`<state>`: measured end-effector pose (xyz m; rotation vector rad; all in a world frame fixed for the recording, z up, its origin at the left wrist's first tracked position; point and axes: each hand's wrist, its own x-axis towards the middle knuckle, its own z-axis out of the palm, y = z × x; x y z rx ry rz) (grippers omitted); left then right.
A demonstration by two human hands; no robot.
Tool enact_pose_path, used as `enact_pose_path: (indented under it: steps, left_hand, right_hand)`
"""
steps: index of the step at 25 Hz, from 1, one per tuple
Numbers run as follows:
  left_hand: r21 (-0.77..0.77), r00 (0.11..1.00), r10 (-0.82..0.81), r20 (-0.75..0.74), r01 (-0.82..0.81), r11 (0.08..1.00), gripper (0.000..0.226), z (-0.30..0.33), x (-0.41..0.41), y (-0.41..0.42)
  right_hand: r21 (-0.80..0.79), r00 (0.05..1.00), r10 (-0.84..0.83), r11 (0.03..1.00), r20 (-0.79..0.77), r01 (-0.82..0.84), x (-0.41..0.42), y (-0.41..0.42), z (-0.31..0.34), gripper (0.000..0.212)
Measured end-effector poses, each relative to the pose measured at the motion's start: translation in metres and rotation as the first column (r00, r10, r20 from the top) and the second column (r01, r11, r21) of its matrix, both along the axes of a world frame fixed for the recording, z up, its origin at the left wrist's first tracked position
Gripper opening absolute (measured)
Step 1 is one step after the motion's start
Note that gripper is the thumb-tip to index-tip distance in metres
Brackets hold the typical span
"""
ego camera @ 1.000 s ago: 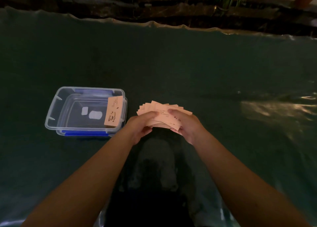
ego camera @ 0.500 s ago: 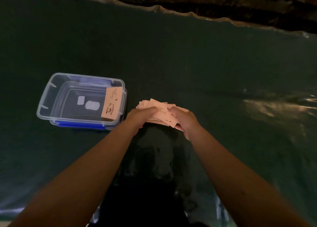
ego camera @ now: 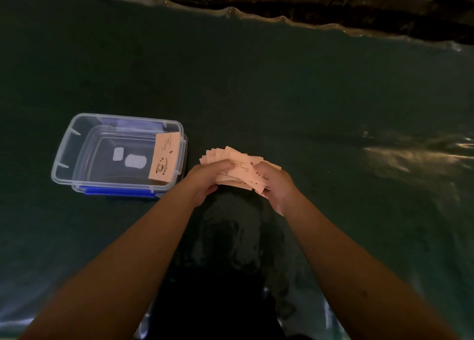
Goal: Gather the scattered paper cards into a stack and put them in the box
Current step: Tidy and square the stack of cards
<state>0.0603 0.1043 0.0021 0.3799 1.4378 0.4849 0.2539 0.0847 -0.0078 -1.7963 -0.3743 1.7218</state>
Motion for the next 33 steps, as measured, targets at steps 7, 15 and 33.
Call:
enact_pose_path:
  steps: [7, 15, 33]
  left_hand:
    - [0.221, 0.982, -0.173, 0.073, 0.153, 0.963, 0.051, 0.016, -0.011, -0.004]
    - [0.439, 0.816, -0.524, -0.245, 0.575, 0.69, 0.072, 0.06, -0.022, -0.005]
    - [0.659, 0.898, -0.362, -0.249, 0.431, 0.616, 0.09, 0.032, -0.011, -0.056]
  right_hand:
    - [0.201, 0.988, 0.08, 0.978, -0.132, -0.052, 0.02, -0.024, 0.015, 0.069]
    - [0.228, 0.72, 0.657, 0.683, 0.223, -0.694, 0.03, -0.031, 0.046, 0.087]
    - [0.466, 0.813, 0.447, 0.667, 0.374, -0.581, 0.013, -0.055, 0.016, 0.094]
